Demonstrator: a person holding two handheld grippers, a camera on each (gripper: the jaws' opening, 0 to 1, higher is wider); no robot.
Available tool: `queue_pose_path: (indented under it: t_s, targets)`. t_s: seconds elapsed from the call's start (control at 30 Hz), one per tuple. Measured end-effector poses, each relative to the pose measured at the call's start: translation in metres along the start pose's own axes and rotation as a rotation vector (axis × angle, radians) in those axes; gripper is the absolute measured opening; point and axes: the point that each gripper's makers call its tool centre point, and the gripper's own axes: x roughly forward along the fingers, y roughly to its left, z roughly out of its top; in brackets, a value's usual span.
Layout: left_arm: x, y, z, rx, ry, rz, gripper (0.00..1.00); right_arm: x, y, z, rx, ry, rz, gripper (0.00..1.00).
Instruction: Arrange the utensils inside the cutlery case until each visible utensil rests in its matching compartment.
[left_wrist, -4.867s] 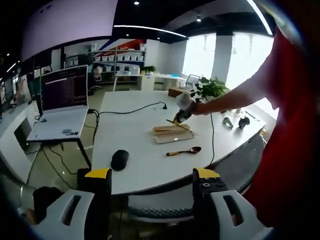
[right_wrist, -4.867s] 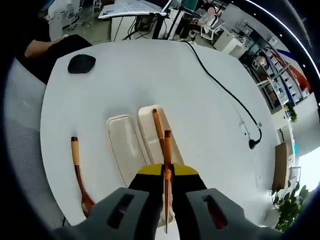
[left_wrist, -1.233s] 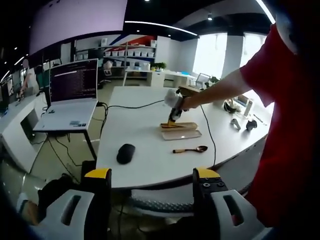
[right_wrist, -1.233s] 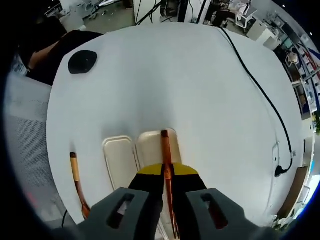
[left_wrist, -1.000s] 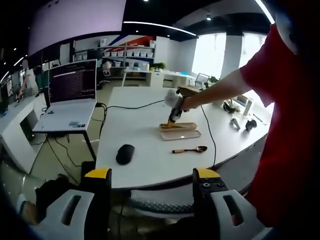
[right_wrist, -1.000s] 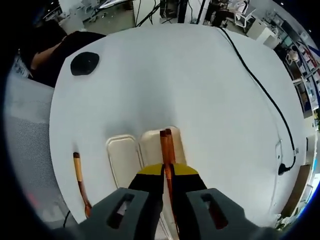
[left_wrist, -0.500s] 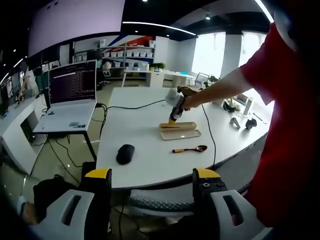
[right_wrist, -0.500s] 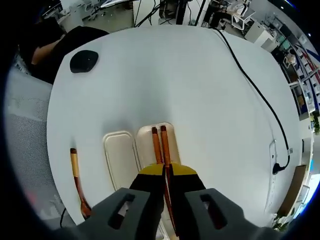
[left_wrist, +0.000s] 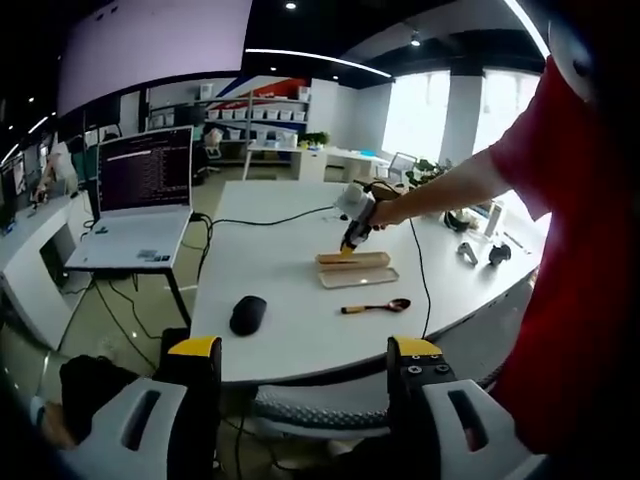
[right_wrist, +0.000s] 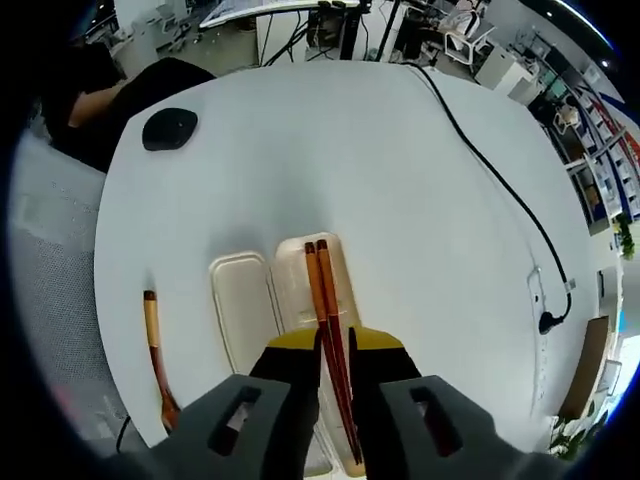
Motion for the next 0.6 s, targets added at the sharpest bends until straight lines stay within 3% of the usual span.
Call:
queue_pose_path:
  t_s: [0.2,0.6]
  targets:
    - [-0.003,-0.003,0.0,-0.001,-0.012,0.002,0.7,-0.008,-0.01,-0.003,0.005,-0.012,-0.013,0.08]
    - [0.0,-0.01,0.005,0.03,-0.021,0.001,0.69,-0.027,-0.003,0.0,-0.029,-0.064,-0.043,0.1]
